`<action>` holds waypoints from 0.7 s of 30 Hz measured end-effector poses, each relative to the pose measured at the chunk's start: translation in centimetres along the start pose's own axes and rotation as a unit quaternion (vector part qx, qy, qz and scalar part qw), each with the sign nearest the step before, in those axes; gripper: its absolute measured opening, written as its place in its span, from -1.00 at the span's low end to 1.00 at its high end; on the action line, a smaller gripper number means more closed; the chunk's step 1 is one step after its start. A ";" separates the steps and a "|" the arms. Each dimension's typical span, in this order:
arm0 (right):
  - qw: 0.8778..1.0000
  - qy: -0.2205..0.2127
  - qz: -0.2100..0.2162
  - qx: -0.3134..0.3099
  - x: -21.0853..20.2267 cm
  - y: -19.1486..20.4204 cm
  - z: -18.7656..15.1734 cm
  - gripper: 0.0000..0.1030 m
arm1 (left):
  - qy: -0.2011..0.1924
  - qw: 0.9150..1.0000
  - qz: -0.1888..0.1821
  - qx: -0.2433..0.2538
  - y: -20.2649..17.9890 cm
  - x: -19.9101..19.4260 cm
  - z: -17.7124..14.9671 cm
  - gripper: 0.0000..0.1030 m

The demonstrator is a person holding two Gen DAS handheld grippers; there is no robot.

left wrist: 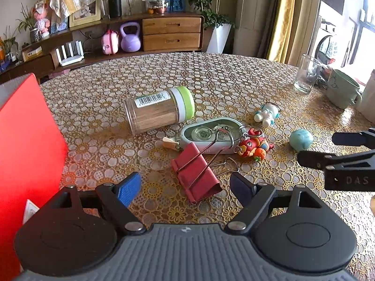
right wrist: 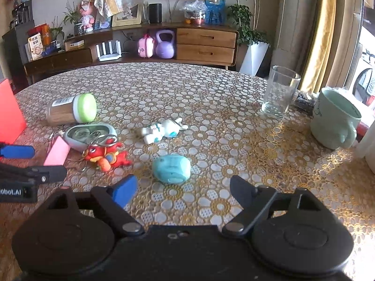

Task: Organize rigid objects
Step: 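Grasp red binder clip with left tool while right tool grasps light-blue soap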

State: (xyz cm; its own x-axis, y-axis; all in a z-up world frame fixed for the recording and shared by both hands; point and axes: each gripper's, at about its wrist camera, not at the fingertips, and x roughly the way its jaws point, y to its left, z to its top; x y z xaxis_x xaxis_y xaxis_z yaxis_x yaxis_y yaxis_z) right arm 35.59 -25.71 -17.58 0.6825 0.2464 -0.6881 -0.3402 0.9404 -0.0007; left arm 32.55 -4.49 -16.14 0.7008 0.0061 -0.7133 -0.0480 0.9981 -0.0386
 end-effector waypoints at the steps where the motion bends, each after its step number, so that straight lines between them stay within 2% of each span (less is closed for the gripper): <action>1: 1.000 0.002 0.001 0.004 0.3 -0.1 0.1 0.62 | 0.000 1.000 0.000 -0.001 0.0 0.2 0.0 0.61; 4: 1.000 0.004 0.003 0.012 0.9 -0.1 0.1 0.56 | -0.002 1.000 -0.002 -0.002 -0.1 0.5 0.0 0.61; 5: 1.000 0.003 0.003 0.012 1.0 -0.1 0.2 0.53 | -0.004 1.000 -0.001 -0.001 -0.1 0.5 0.1 0.55; 10: 1.000 0.000 0.003 0.008 1.4 0.3 0.5 0.42 | -0.013 1.000 -0.007 0.002 -0.1 0.5 0.3 0.09; 12: 1.000 -0.001 -0.001 0.006 1.5 0.5 0.5 0.37 | -0.014 1.000 -0.013 0.006 -0.3 0.5 0.4 -0.19; 13: 1.000 -0.003 -0.002 0.007 1.6 0.5 0.5 0.35 | -0.014 1.000 -0.014 0.009 -0.4 0.4 0.4 -0.20; 21: 1.000 -0.011 -0.016 0.013 1.3 0.5 0.5 -0.20 | -0.018 0.999 -0.007 0.036 -0.9 0.3 0.4 -0.32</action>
State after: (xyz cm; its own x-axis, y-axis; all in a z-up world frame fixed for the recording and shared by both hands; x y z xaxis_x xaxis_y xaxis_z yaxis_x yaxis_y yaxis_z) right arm 36.62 -24.85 -18.10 0.7063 0.2215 -0.6723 -0.3018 0.9534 -0.0030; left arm 33.13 -5.40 -16.02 0.7260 -0.0065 -0.6877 0.0121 0.9999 0.0032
